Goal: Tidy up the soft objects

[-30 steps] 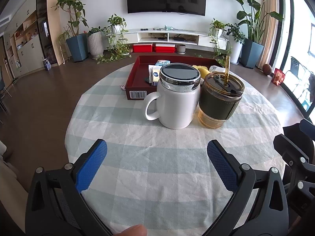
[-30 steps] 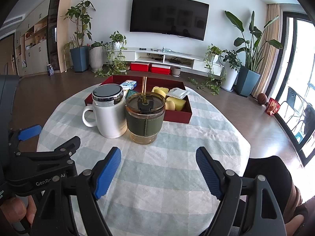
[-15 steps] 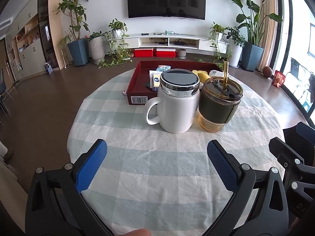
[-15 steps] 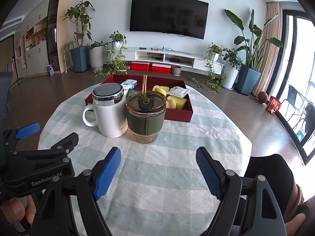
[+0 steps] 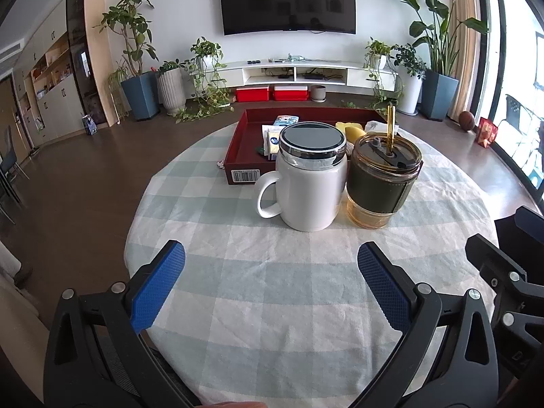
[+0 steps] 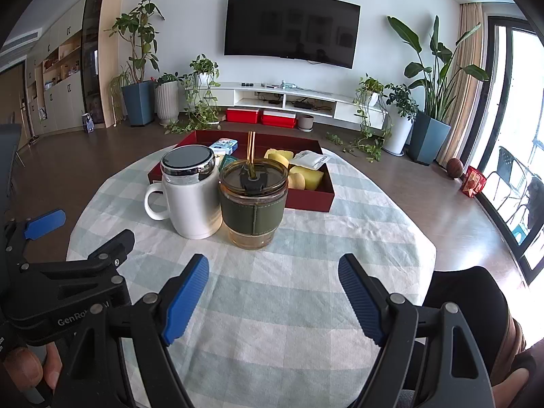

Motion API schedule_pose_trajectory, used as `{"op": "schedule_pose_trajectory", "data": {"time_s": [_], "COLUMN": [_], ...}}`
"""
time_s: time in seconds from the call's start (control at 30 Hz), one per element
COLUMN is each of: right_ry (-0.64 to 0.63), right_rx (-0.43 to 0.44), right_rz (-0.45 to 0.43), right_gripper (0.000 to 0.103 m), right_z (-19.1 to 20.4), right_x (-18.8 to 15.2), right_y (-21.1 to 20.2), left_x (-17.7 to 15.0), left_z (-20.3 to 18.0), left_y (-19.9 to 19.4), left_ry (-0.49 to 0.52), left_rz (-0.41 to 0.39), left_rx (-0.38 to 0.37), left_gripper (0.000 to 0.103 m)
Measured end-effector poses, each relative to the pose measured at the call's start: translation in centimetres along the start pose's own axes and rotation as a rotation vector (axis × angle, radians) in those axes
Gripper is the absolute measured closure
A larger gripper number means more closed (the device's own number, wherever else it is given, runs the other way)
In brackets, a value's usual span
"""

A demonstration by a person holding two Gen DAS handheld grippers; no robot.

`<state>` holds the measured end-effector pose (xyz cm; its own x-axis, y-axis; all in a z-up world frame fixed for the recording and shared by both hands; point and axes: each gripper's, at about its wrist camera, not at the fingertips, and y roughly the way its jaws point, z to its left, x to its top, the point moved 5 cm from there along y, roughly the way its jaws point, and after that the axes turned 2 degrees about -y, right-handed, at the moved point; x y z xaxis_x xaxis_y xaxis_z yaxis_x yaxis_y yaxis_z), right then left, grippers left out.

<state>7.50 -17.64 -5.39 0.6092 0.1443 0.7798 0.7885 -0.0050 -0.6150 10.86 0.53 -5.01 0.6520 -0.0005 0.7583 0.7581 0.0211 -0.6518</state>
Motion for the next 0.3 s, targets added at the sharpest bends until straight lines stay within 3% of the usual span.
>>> {"op": "schedule_pose_trajectory", "data": {"time_s": [0.1,0.3], "right_ry": [-0.002,0.001], "right_rx": [-0.001,0.000], "right_rz": [0.001,0.001], "right_gripper": [0.022,0.022], "right_z": [-0.08,-0.09], "right_x": [-0.12,-0.10], "right_y": [-0.10,-0.11], "left_x": [-0.12,-0.06], "left_z": [0.37,0.25], "left_y": [0.29,-0.15], "left_ry": [-0.045,-0.027], "left_rz": [0.017,-0.019], "left_rx": [-0.048,-0.016], "left_gripper": [0.000,0.000]}}
